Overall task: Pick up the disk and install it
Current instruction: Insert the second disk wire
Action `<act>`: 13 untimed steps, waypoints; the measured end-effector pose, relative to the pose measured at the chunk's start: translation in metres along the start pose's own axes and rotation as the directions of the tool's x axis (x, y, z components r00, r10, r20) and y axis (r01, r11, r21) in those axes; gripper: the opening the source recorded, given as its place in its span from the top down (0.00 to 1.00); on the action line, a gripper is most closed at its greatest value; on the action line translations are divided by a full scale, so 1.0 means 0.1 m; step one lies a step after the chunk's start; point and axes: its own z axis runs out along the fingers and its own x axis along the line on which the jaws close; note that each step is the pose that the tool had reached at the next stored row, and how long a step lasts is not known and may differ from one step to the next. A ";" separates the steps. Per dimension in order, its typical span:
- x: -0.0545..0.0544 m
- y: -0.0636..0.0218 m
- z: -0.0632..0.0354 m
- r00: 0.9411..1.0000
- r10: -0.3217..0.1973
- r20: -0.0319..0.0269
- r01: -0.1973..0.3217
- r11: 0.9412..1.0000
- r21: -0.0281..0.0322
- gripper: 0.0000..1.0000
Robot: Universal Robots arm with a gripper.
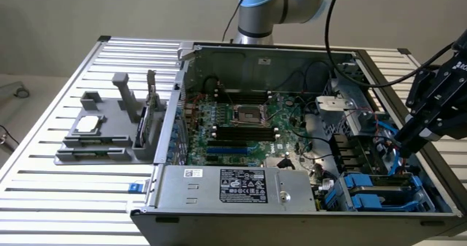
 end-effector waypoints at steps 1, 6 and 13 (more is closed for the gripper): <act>-0.01 0.002 0.002 1.000 0.000 0.000 0.000 1.000 0.000 0.74; -0.05 0.015 0.019 1.000 -0.001 0.001 0.001 1.000 0.000 0.74; -0.07 0.030 0.054 1.000 -0.004 0.001 0.004 1.000 -0.004 0.65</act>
